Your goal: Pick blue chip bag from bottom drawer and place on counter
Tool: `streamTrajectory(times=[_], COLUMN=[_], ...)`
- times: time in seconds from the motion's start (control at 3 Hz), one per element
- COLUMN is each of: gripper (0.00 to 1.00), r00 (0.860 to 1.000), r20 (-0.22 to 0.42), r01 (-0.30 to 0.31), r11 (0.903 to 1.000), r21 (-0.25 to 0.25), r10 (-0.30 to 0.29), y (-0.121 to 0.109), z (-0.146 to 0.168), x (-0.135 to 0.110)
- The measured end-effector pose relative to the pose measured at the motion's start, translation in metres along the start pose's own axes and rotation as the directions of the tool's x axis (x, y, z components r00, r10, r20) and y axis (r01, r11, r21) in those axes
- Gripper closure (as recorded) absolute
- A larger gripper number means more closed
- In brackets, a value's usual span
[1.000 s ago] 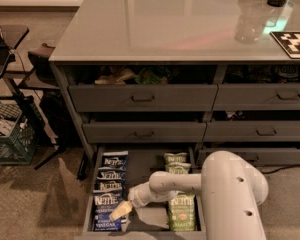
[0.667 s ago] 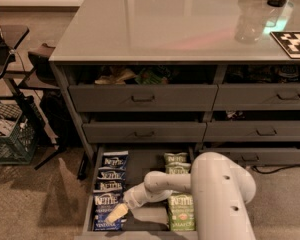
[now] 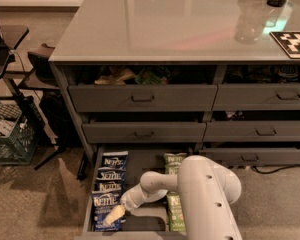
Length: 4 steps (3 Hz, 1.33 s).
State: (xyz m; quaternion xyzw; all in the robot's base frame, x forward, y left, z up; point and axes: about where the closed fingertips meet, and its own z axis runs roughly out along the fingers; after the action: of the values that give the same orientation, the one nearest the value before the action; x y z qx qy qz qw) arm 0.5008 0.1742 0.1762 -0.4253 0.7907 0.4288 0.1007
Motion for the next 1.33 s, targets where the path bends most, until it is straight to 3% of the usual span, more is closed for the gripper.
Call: streamTrajectory(times=[0.33,1.0,1.33], gripper=[0.18,0.00,0.00], r00=[1.000,1.000,1.000], r20=[0.000,0.000,0.000], r01=[0.000,0.000,0.000], r11=[1.0000,1.0000,1.0000], r21=[0.000,0.000,0.000], r10=[0.000,0.000,0.000], y=[0.0000,0.0001,0.0001], z=[0.0001,0.0001,0.0001], x=[0.0000,0.0000,0.0001])
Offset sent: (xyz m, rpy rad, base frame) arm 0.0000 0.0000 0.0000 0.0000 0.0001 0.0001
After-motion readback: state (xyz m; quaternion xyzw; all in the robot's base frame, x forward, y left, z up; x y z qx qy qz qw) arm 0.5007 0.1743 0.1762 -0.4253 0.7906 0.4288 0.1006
